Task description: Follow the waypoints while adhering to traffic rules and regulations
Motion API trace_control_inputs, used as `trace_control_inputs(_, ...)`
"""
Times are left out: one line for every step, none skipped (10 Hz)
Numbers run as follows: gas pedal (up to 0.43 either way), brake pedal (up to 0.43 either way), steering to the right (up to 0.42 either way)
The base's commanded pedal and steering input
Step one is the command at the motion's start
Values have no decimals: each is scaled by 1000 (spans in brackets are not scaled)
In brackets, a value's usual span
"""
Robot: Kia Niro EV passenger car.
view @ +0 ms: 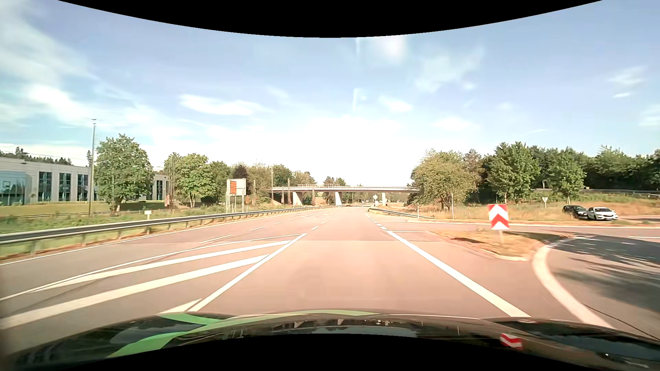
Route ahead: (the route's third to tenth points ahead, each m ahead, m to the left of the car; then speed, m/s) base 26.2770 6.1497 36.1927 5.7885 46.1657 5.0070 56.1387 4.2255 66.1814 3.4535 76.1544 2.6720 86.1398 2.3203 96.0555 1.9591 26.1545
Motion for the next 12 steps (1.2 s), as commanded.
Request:
trace_control_inputs(260, 0, 2)
trace_control_inputs(260, 0, 2)
trace_control_inputs(260, 0, 2)
trace_control_inputs(268, 0, 2)
trace_control_inputs(287, 0, 3)
trace_control_inputs(287, 0, 3)
trace_control_inputs(299, 0, 5)
trace_control_inputs(299, 0, 6)
trace_control_inputs(299, 0, 7)
trace_control_inputs(299, 0, 6)
trace_control_inputs(299, 0, 6)
trace_control_inputs(299, 0, 6)
